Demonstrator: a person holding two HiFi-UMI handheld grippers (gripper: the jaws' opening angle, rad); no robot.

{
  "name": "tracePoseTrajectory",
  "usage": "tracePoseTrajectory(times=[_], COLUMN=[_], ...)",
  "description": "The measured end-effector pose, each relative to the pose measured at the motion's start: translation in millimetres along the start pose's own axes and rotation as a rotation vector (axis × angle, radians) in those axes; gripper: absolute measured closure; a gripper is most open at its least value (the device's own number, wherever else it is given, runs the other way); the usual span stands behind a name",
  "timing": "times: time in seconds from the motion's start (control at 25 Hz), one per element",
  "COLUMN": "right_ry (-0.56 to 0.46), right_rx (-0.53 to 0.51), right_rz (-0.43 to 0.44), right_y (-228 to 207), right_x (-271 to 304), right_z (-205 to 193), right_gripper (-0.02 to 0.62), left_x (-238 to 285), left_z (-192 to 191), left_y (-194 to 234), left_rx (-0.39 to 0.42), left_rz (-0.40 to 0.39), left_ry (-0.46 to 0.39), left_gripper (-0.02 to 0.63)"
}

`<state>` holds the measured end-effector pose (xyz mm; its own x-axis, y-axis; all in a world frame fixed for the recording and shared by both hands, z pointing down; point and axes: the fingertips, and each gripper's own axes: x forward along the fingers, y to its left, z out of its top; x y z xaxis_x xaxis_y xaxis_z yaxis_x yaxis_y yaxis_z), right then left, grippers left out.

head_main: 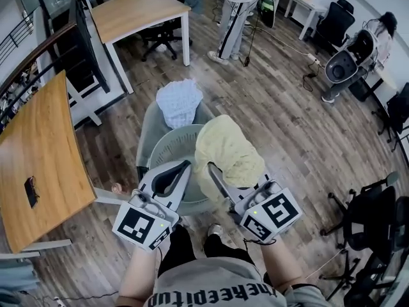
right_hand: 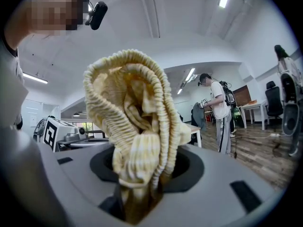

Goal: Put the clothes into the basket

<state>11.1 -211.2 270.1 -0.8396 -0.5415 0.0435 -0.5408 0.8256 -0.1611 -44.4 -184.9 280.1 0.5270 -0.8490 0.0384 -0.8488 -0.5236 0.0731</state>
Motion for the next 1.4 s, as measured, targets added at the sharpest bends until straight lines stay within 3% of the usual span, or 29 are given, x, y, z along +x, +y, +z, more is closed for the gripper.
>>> tracePoseTrajectory(times=[0.92, 1.4], right_ry=[0.007, 0.005], right_rx=[0.053, 0.074], right_rz=[-0.275, -0.346], right_y=[2, -11], right_x=[66, 88], right_z=[-33, -60], right_gripper=[0.393, 0.393], left_x=[-4, 1], left_z=[-17, -46], left_y=[78, 105], left_rx=[-0.028, -0.074], left_rz=[-0.239, -0.28], left_ry=[0.052, 0.094], left_gripper=[0.592, 0.592])
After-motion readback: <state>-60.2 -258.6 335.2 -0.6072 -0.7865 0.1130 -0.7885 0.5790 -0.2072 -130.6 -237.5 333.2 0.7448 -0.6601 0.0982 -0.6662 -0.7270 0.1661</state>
